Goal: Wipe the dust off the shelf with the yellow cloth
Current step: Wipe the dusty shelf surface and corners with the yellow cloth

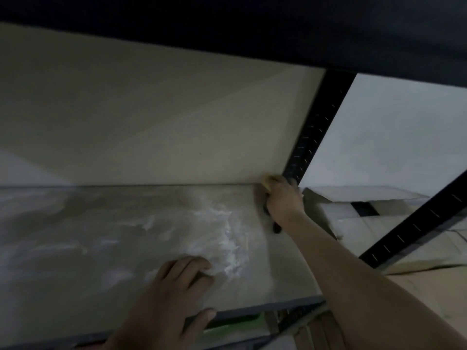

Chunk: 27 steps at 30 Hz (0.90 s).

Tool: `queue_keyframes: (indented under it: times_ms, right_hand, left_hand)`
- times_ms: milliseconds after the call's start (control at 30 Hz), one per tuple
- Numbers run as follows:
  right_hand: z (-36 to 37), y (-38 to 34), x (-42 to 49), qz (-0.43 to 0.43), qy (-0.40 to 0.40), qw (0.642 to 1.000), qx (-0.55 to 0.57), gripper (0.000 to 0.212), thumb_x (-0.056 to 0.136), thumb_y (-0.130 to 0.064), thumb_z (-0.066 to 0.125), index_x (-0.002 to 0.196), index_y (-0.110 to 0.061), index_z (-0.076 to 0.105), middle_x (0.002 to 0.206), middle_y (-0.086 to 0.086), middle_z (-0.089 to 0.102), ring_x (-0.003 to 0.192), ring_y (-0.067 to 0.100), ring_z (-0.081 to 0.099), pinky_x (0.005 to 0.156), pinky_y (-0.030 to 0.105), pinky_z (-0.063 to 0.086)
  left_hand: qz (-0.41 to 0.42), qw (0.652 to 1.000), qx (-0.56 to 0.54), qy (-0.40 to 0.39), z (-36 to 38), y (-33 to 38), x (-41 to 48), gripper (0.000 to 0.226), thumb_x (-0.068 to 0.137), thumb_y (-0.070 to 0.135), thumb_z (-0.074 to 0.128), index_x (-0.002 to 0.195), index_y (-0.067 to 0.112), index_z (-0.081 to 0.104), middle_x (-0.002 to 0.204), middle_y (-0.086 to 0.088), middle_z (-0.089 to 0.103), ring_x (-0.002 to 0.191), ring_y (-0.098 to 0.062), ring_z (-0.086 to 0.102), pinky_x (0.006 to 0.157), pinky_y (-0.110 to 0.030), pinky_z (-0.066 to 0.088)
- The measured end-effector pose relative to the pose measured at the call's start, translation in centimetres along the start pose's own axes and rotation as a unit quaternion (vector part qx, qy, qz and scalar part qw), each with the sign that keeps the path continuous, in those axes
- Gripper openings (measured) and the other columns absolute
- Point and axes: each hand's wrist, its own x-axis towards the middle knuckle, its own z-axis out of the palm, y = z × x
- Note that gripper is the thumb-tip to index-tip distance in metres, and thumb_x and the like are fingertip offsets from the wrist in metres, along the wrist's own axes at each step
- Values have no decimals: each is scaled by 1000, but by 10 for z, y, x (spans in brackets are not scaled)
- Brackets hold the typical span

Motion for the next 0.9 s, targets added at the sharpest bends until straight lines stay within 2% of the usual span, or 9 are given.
queue_keyframes:
  times_ms: [67,133,267,333,400,500,600,767,900]
  right_hand:
    - [3,12,-12,4,-19,998,-51,43,89,-12,44,130,-15,54,136,7,53,120,32,46,102,38,40]
    - [14,-1,-29,-38,17,999,4,37,90,-15,45,125,-19,58,129,6,59,117,30,50,101,38,43]
    - [11,-6,-44,-119,-48,979,158,30,87,-9,57,116,-12,64,116,19,62,102,31,61,87,43,49]
    - [2,18,-35,36,-34,991,121,22,87,-9,56,107,-9,65,106,19,64,90,31,63,79,40,51]
    - [-4,51,-37,177,19,982,68,26,87,-11,52,109,-11,65,112,14,64,102,33,60,89,38,48]
    - [-6,60,-38,209,41,975,57,33,86,-11,53,118,-10,60,124,15,57,112,36,52,96,41,42]
    - [5,35,-27,104,112,984,88,44,87,-4,49,129,-13,56,132,11,53,112,35,50,98,44,44]
    - [12,2,-4,38,-14,999,-18,43,88,-11,45,129,-18,57,136,8,53,119,35,48,99,42,43]
    - [17,-60,-22,-152,-44,987,29,39,88,-19,49,126,-18,58,131,8,57,112,32,53,90,40,49]
  left_hand:
    - [6,1000,1,-4,0,0,0,41,84,57,66,113,29,75,127,5,65,125,-14,53,98,-30,40]
    - [9,1000,4,-5,-2,-1,-1,40,86,58,65,113,29,75,127,5,66,124,-14,56,97,-30,40]
    - [7,1000,3,6,-2,-1,0,38,87,59,64,113,32,73,128,7,65,125,-11,51,98,-28,39]
    - [12,1000,5,5,1,-1,1,40,87,59,63,113,31,74,127,6,66,125,-12,53,98,-29,39]
    - [8,1000,7,-8,2,1,2,41,88,60,62,113,30,74,128,5,66,123,-16,61,98,-30,39]
    - [4,1000,-1,-4,6,-1,0,39,93,58,64,117,28,73,131,3,64,121,-22,64,99,-33,38]
    - [0,1000,-6,-7,9,-3,-1,40,95,59,61,120,30,70,133,3,61,122,-24,63,100,-35,37]
    - [2,1000,-16,4,10,-4,-2,40,97,59,60,121,28,69,135,2,60,126,-23,58,102,-36,37]
    - [4,1000,-18,3,13,-4,-2,40,98,58,60,121,27,67,136,1,59,127,-23,57,102,-35,37]
